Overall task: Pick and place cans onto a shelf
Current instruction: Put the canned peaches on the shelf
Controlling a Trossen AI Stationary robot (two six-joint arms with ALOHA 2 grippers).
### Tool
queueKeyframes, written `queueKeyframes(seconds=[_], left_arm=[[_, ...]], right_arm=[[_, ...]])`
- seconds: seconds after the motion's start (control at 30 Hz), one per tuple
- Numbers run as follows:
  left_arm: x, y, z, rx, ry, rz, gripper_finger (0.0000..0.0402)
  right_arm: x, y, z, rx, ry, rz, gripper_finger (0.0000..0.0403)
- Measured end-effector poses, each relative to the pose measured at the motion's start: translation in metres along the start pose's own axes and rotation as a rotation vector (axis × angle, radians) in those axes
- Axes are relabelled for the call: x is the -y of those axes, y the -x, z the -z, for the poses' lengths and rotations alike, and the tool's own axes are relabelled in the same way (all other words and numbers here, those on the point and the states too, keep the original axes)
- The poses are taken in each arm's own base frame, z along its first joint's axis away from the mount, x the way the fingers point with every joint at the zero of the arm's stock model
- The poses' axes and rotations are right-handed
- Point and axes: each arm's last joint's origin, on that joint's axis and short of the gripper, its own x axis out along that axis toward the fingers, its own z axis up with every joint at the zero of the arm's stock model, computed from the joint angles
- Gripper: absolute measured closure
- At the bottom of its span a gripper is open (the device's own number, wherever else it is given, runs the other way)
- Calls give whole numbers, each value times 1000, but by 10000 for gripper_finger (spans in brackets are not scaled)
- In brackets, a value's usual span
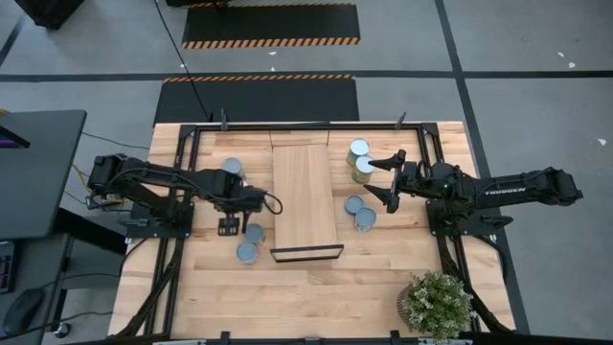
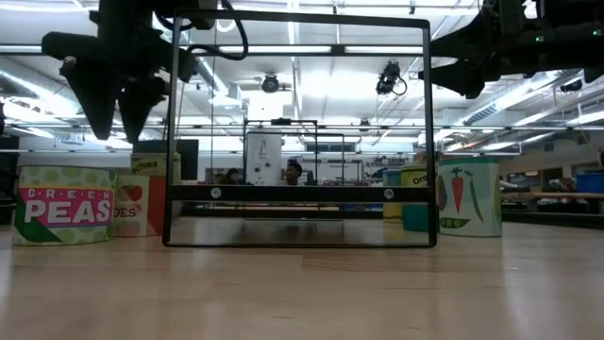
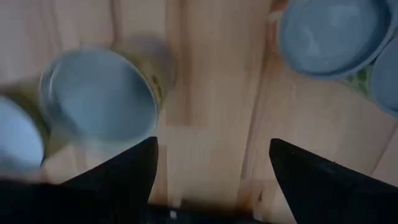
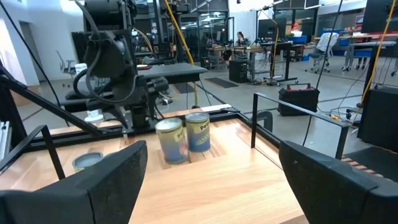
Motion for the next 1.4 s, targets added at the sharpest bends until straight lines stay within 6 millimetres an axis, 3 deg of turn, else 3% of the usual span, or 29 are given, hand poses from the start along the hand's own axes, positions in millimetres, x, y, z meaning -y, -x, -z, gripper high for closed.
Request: queueKeyframes(seconds=[0.23,0.37,0.6,0.93,1.4], left_arm=[[-9,4,8,-50,236,-19,88],[-12,-11,18,-72,375,-18,88],[-14,-47,31,-1,396,-67,88],[-35,-71,22,154,453,-78,87],[-47,-68,2,369,442,-201,86]], right_arm=[[0,0,0,5,14,0,31],[0,-1,1,-7,15,-6,31],[-1,-2,0,7,1,-21,31],[-1,-3,0,16,7,-25,31],[-1,-3,0,15,1,-26,31]])
